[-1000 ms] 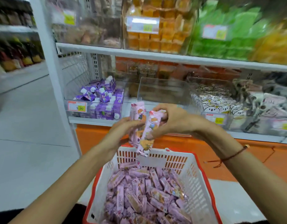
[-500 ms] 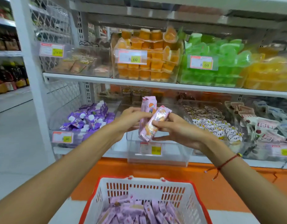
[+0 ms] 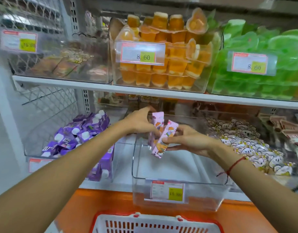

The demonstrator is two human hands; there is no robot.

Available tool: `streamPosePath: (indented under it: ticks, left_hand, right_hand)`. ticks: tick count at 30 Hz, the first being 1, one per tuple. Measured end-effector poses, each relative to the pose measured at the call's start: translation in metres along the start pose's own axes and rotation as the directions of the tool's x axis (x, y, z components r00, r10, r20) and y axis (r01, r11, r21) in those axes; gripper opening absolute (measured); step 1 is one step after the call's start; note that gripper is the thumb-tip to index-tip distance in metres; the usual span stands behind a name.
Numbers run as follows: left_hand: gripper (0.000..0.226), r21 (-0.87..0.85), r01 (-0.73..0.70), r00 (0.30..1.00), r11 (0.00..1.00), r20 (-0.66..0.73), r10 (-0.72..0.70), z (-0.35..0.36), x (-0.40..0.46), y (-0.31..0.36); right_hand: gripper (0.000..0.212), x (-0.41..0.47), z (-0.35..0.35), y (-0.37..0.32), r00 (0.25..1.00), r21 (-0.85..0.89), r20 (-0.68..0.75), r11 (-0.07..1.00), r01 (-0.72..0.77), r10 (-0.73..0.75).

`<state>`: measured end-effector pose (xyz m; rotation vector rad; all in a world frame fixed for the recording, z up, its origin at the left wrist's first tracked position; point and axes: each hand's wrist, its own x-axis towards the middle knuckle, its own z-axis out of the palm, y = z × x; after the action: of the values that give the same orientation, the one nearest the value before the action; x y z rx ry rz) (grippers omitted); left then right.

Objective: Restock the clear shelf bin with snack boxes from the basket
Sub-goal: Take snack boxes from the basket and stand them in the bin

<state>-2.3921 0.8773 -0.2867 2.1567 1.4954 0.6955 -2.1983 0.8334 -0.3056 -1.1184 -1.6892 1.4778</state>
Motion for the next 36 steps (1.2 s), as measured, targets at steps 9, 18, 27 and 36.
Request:
streamPosePath:
  ticks: [9,18,27,36]
  left_hand:
    - [0.068,0.585,-0.019,0.974,0.811,0.193,-0.116,0.014,0.039,-0.022]
    - [0.071,-0.282,0.136,0.947,0.950,-0.245,-0.208,0.012,-0.012,-0.044]
    - [0.068,-0.231,0.078,0.983,0.970,-0.143,-0.113,0.011,-0.082,-0.038]
    - [0.035,-0.421,0.094,0.976,0.902,-0.140,-0.167,0.033,-0.099,-0.029]
  right_hand:
    - [0.027,0.057,0.006,0.036,0.991,-0.116,-0.045,0.985,-0.127,0.122]
    - [0.016,0.077,0.027,0.068,0.967,-0.142,-0.186,0.969,-0.200,0.173]
    - [0.047,0.076,0.016,0.057,0.894,-0.152,-0.438,0.973,-0.174,0.092]
    - [0.041,0.096,0.039,0.059,0.916,-0.282,-0.400,0.945,-0.163,0.038]
